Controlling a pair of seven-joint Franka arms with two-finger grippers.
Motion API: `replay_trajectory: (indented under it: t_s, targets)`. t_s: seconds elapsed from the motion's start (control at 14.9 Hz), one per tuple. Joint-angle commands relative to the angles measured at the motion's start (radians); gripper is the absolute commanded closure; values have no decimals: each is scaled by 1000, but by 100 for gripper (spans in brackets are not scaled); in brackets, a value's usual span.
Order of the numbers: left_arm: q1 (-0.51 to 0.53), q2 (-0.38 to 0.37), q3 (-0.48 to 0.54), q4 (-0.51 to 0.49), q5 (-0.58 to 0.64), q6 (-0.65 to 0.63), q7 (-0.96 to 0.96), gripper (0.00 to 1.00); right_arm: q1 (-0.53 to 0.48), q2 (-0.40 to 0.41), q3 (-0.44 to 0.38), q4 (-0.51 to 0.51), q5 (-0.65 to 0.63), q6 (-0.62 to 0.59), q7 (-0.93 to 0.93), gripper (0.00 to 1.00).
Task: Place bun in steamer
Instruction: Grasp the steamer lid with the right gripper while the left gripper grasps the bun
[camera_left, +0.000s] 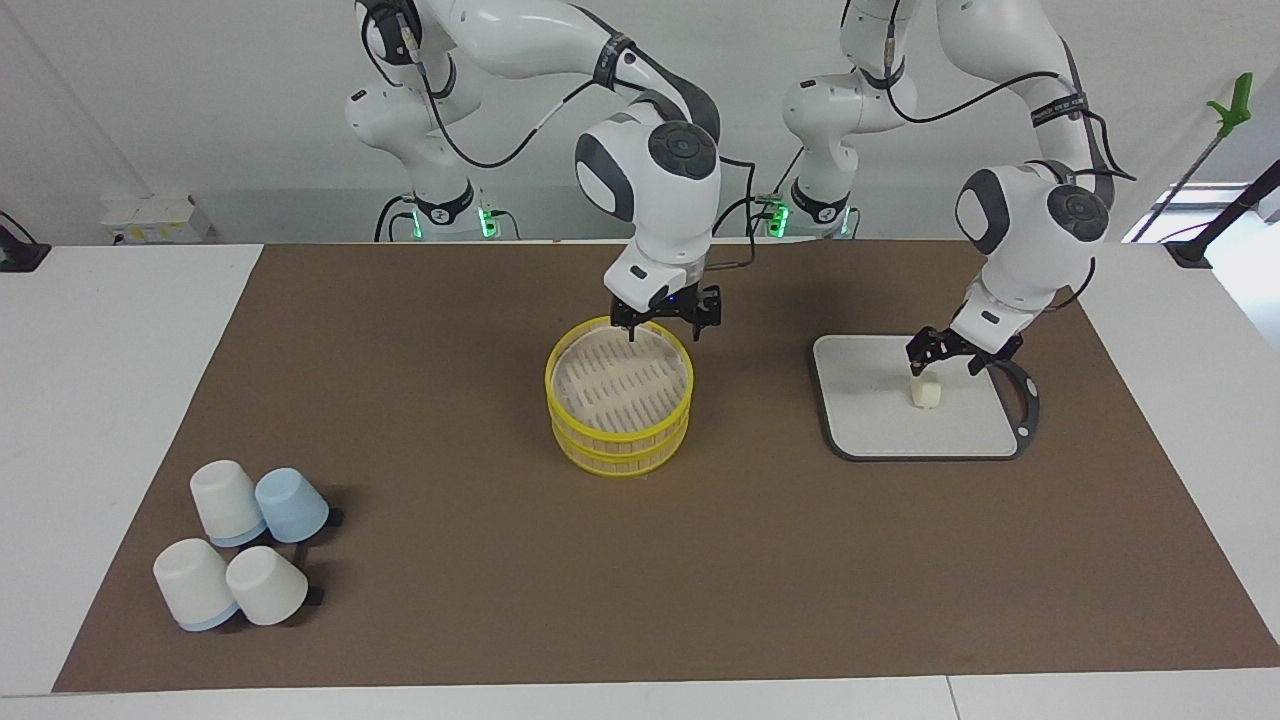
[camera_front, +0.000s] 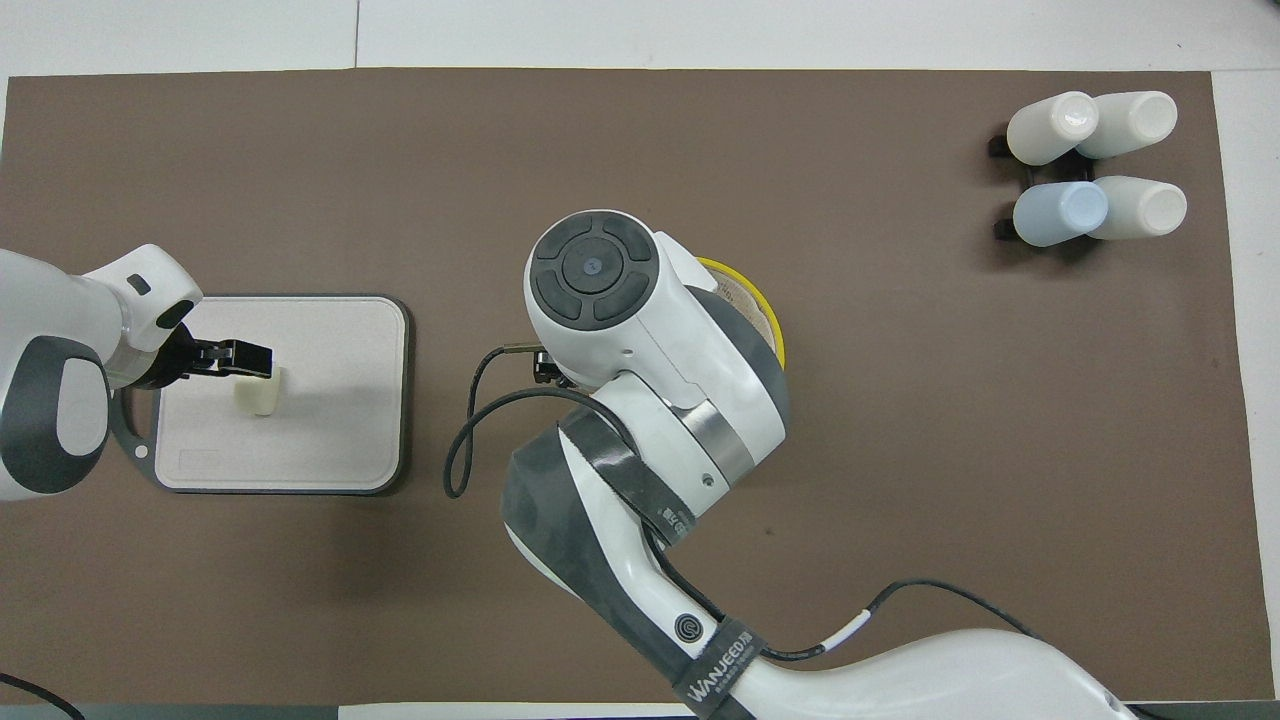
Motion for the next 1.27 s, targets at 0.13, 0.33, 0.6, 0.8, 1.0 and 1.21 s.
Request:
replay_trajectory:
  t_s: [0.13, 0.33, 0.6, 0.8, 1.0, 1.21]
  targets:
    - [5, -6, 1, -81, 20, 115, 8, 0, 21, 43, -6, 42, -15, 42, 34, 0]
    - [7, -2, 3, -88, 20, 120, 5, 1, 32, 64, -5, 34, -28, 58, 44, 1]
    - [7, -2, 1, -113, 20, 147, 5, 1, 36, 66, -3, -15, -32, 130, 70, 3]
    - [7, 10, 3, -113, 20, 167, 4, 1, 36, 66, -3, -24, -32, 133, 70, 15]
    - [7, 10, 3, -113, 20, 169, 2, 1, 38, 63, -3, -43, -31, 133, 72, 65]
    - [8, 12, 3, -119, 20, 169, 2, 1, 42, 61, -3, -40, -46, 118, 63, 100]
